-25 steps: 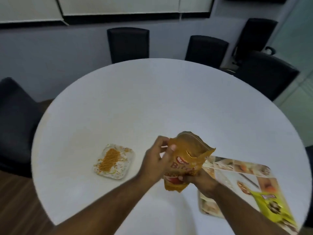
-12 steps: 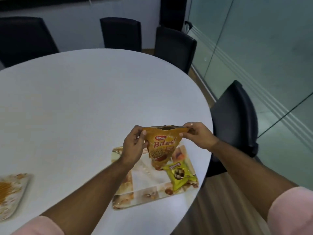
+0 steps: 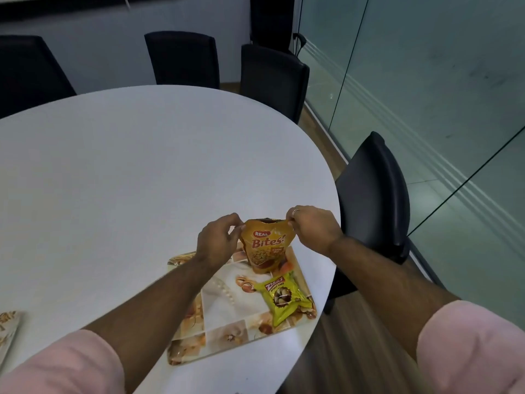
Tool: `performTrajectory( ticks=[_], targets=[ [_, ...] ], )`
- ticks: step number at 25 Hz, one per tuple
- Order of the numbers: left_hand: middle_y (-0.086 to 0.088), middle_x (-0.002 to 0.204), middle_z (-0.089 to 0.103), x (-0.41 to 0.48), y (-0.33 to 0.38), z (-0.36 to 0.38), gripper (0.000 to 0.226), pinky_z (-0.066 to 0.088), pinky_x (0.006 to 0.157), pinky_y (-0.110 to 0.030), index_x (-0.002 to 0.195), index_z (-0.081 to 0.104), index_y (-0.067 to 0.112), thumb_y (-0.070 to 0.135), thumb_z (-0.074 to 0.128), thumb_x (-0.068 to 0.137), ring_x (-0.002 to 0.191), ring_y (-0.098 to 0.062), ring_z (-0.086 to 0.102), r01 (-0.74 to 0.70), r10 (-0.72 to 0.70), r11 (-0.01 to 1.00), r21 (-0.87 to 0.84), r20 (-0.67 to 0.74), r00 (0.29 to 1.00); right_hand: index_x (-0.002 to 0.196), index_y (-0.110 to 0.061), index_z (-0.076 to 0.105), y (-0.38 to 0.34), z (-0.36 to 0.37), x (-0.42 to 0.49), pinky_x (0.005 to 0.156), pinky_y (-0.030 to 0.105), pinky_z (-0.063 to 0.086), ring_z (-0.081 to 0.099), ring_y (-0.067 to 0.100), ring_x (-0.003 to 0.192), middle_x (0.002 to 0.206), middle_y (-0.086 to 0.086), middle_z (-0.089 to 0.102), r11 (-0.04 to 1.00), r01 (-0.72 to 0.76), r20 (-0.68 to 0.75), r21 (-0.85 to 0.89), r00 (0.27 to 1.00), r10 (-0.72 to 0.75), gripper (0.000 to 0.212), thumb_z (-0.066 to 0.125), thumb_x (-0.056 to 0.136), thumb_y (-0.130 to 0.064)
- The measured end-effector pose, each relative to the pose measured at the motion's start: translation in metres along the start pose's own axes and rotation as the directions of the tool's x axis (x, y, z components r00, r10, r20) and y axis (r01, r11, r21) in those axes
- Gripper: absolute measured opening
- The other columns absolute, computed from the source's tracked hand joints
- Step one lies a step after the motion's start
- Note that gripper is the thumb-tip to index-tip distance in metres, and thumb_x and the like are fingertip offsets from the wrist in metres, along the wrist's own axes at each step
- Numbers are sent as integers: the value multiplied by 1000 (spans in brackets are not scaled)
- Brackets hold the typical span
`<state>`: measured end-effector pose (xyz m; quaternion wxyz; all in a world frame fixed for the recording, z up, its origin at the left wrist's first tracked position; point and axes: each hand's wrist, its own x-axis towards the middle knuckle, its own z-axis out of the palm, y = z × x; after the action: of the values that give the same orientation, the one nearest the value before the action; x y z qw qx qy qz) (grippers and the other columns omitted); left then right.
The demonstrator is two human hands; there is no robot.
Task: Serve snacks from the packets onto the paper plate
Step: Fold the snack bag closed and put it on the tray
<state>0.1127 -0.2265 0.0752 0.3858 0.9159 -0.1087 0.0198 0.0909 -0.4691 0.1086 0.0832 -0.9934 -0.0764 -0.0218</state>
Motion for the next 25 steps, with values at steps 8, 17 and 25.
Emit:
performTrajectory(
  ticks=[8, 17, 25],
  targets=[
    [4, 101, 79, 7, 2, -4, 21, 48, 77, -29, 106, 77, 22, 32, 62, 95, 89, -18, 68, -152, 147, 977, 148, 44, 988, 106, -21, 75, -27, -7, 10, 80, 37, 54, 71, 26, 91, 106, -2, 77, 999, 42, 38, -35, 998, -40, 23, 56, 94, -25],
    [7, 97, 81, 11, 22, 5, 21, 55, 89, -45, 101, 78, 28, 39, 63, 90, 92, -16, 73, -139, 139, 954, 266, 18, 990, 108, -20, 77, -42, -16, 13, 77, 33, 54, 72, 25, 91, 105, 2, 78, 998, -3, 59, -66, 998, 7, 25, 56, 96, -25],
    [5, 105, 79, 10, 36, 14, 23, 41, 95, -45, 111, 75, 28, 33, 60, 94, 103, -21, 69, -125, 122, 923, 363, 32, 992, 110, -20, 76, -46, -21, 14, 78, 36, 58, 72, 25, 88, 105, 2, 78, 994, 14, 88, -107, 996, -5, 25, 58, 96, -29]
  ],
)
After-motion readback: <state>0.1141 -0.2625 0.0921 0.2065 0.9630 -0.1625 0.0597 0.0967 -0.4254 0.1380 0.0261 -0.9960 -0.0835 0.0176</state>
